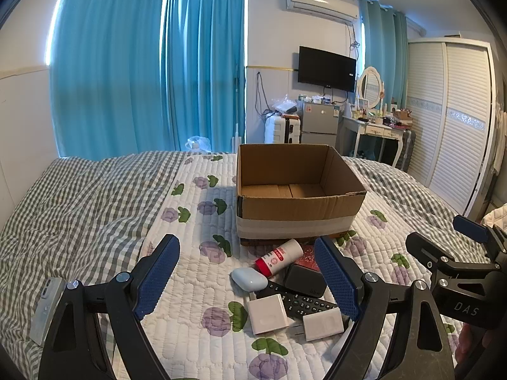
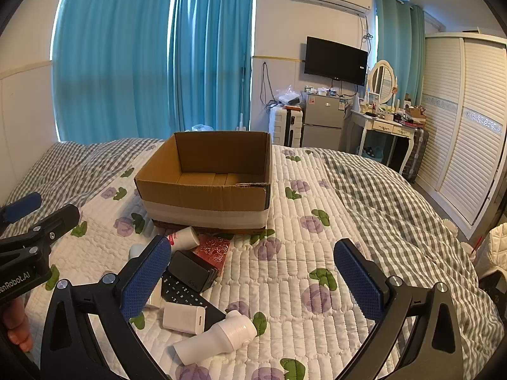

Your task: Organize rigid objects

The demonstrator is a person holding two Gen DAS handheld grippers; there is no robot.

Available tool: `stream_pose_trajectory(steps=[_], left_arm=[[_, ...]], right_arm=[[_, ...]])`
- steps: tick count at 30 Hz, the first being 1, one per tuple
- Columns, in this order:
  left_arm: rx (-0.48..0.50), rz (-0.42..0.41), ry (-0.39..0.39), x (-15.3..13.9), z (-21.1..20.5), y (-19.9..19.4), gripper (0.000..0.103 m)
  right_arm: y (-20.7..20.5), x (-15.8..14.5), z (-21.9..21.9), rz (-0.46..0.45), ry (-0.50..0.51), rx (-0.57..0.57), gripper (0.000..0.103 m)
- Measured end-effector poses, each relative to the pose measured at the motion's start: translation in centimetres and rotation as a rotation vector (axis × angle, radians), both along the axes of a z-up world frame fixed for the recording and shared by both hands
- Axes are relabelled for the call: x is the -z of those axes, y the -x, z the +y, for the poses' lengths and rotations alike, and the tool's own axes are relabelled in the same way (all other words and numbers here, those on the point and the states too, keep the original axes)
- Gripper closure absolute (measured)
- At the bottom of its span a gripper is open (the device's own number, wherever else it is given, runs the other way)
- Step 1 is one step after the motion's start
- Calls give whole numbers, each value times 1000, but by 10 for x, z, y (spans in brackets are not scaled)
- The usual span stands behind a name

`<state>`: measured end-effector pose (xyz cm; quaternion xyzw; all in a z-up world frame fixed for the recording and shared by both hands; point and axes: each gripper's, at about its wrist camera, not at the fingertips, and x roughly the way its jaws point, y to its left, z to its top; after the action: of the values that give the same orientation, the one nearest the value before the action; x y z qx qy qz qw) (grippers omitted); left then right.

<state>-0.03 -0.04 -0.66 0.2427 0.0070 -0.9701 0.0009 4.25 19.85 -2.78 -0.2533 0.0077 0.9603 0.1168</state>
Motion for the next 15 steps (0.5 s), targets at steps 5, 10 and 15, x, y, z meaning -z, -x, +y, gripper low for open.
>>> stream_pose_trajectory(steps=[5,10,15], left_arm=[[2,-1,0,0,1,0,14],[1,-1,1,-1,0,-1,14],[2,-1,0,1,0,0,14]], right_arm=[[0,0,0,-1,1,0,0],[0,0,0,-3,1,1,0],[0,1,0,-4,-1,-1,0]])
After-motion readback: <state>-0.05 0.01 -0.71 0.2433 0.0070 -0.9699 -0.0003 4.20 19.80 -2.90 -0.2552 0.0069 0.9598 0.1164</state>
